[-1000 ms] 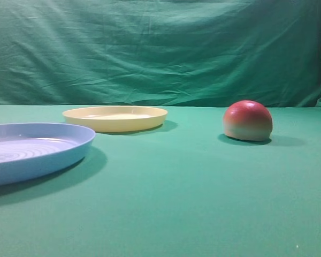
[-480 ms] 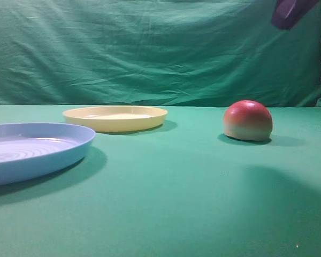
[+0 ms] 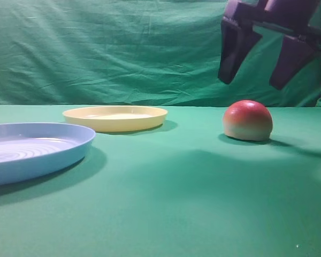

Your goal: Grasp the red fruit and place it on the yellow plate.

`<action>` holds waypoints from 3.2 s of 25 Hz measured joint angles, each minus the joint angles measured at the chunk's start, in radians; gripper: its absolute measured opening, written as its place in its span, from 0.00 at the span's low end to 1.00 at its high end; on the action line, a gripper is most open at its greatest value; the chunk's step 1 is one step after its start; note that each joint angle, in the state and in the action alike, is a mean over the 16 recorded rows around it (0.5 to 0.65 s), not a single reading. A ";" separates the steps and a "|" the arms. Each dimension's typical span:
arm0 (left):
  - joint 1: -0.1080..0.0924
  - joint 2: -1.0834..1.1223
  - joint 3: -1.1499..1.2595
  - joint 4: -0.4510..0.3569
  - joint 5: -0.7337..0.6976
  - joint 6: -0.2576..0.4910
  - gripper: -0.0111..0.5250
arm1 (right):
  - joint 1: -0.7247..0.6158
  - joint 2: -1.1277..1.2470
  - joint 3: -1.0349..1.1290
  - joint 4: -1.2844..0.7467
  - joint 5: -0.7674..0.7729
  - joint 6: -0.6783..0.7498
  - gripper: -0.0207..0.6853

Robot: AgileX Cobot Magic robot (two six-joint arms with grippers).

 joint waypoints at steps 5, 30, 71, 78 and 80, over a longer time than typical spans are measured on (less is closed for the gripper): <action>0.000 0.000 0.000 0.000 0.000 0.000 0.31 | 0.011 0.045 -0.020 0.001 -0.022 -0.028 0.74; 0.000 0.000 0.000 0.000 0.000 0.000 0.31 | 0.267 0.317 -0.578 0.040 -0.108 -0.059 0.51; 0.000 0.000 0.000 0.000 0.000 0.000 0.31 | 0.275 -0.441 -0.162 -0.185 0.196 0.185 0.03; 0.000 0.000 0.000 0.000 0.000 0.000 0.31 | 0.275 -0.755 0.255 -0.139 -0.026 0.183 0.03; 0.000 0.000 0.000 0.000 0.000 0.000 0.31 | 0.275 -0.845 0.347 -0.132 -0.056 0.183 0.03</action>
